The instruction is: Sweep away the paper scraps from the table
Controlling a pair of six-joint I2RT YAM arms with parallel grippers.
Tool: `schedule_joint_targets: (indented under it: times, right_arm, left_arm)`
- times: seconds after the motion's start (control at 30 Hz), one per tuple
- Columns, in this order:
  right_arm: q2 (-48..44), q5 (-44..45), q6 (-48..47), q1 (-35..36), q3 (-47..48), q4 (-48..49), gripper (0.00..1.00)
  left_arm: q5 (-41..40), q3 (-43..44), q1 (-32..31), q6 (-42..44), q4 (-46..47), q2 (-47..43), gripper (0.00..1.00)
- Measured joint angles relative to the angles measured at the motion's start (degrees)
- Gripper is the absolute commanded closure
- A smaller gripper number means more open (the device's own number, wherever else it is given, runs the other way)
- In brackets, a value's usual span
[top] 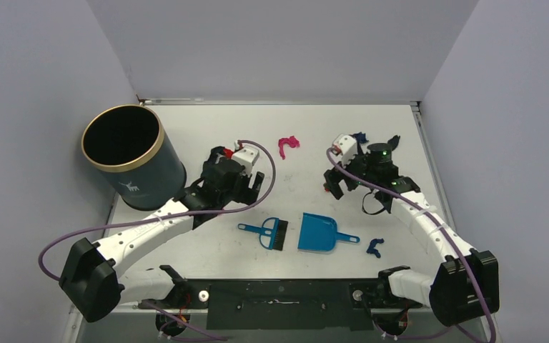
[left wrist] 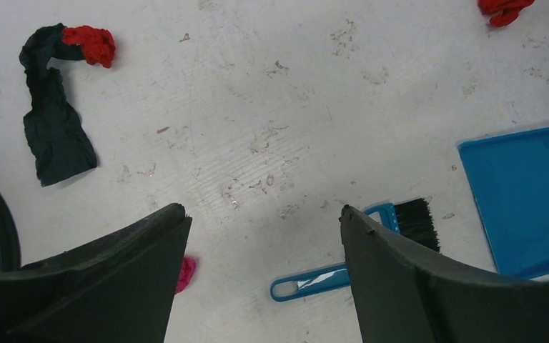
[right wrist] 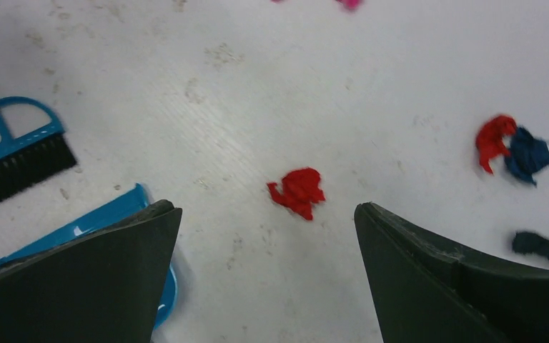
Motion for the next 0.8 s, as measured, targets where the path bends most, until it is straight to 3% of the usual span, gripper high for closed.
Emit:
schedule_joint_targets:
  times: [0.2, 0.4, 0.5, 0.8]
  right_arm:
    - [3.98, 1.29, -7.26, 10.84, 3.89, -4.50, 0.16]
    - [14.51, 3.82, -12.04, 19.78, 8.81, -10.05, 0.34]
    - [20.57, 3.91, -11.93, 23.67, 12.46, -10.29, 0.43]
    - [34.99, 3.04, -5.62, 29.90, 22.05, -10.29, 0.55]
  left_arm:
    - [-5.18, 0.31, -0.59, -0.04, -2.05, -4.22, 0.09]
    - [-13.09, -3.56, -0.57, -0.42, 1.36, -14.05, 0.05]
    - [-16.02, -4.35, -0.50, -0.92, 2.32, -15.06, 0.05]
    - [-21.75, -4.59, -0.13, -4.02, 2.34, -14.47, 0.03]
